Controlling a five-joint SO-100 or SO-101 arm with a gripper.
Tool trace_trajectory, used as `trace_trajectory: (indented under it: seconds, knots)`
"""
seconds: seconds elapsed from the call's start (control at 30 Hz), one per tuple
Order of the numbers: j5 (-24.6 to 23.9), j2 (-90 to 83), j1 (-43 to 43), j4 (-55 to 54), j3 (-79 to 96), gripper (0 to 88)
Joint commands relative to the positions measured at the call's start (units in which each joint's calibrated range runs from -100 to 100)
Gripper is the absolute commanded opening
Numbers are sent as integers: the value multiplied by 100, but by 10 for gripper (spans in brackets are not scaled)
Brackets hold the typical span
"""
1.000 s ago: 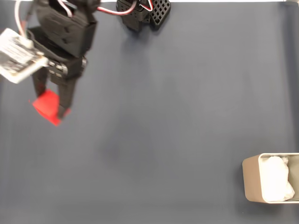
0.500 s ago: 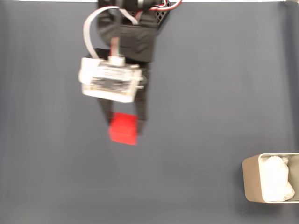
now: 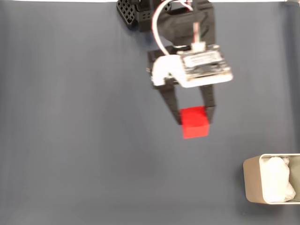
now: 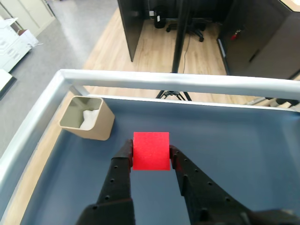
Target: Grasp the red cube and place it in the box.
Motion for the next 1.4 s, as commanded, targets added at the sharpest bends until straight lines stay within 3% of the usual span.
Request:
trace_trajectory:
  seconds: [0.0, 0.67, 1.37]
  knots:
    - [88, -189, -407, -372, -82, 0]
    - [259, 1362, -1550, -1159, -1177, 0]
    - [127, 3866, -1472, -1159, -4014, 0]
